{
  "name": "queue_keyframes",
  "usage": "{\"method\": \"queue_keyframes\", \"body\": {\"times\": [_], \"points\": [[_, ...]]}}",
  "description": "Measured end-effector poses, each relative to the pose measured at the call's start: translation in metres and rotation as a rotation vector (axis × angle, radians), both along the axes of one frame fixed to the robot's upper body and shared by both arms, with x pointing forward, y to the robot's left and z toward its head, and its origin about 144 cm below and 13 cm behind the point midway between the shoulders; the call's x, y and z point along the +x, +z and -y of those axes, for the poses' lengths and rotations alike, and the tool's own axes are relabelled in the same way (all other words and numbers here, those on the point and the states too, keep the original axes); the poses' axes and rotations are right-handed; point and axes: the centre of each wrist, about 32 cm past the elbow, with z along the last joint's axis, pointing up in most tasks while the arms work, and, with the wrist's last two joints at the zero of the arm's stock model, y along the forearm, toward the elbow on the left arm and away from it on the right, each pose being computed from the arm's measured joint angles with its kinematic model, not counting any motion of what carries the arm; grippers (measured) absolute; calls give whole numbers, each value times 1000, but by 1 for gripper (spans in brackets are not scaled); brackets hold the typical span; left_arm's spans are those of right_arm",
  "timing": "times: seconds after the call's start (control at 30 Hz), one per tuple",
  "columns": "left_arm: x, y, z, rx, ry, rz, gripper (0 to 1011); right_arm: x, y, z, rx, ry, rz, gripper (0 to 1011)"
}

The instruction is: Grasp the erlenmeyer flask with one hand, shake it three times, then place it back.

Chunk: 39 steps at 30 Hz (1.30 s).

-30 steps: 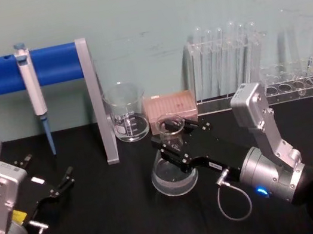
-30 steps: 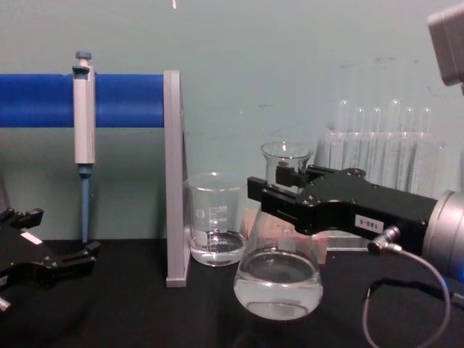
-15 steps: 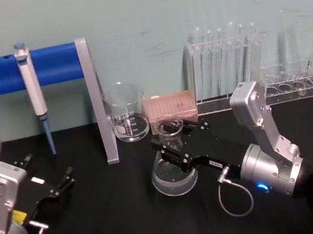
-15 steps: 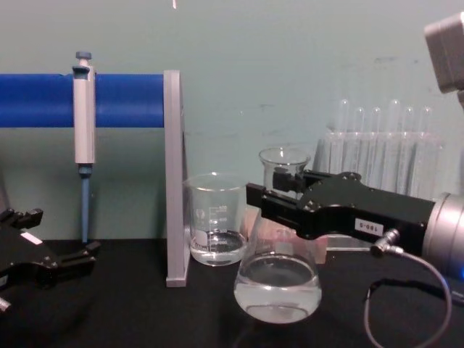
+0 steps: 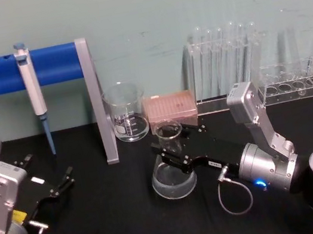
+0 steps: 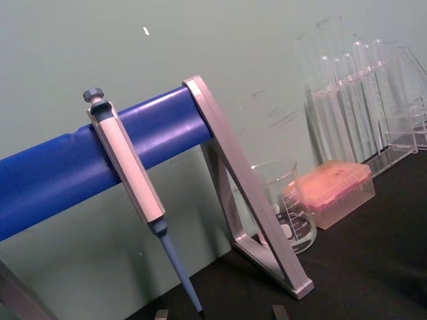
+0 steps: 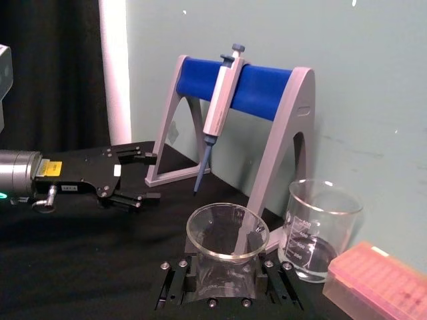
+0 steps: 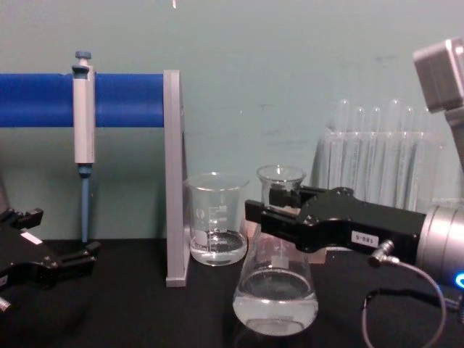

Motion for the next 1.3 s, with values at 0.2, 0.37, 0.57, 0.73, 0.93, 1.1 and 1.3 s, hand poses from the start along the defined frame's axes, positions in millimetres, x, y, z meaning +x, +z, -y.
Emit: {"method": "queue_keyframes", "body": {"times": [0.2, 0.37, 0.57, 0.73, 0.93, 1.1, 1.3], "points": [[0, 0, 0, 0, 0, 0, 1001, 6, -4, 2, -1, 18, -15, 451], [0, 0, 0, 0, 0, 0, 1001, 10, -6, 3, -4, 28, -23, 451], [0, 0, 0, 0, 0, 0, 1001, 13, -10, 3, -13, 44, -33, 451], [0, 0, 0, 0, 0, 0, 1001, 16, -13, 2, -21, 52, -40, 451], [0, 0, 0, 0, 0, 0, 1001, 18, -15, 2, -31, 55, -47, 451], [0, 0, 0, 0, 0, 0, 1001, 18, -18, 1, -37, 56, -52, 451], [0, 0, 0, 0, 0, 0, 1001, 18, -20, 0, -42, 59, -57, 451]]}}
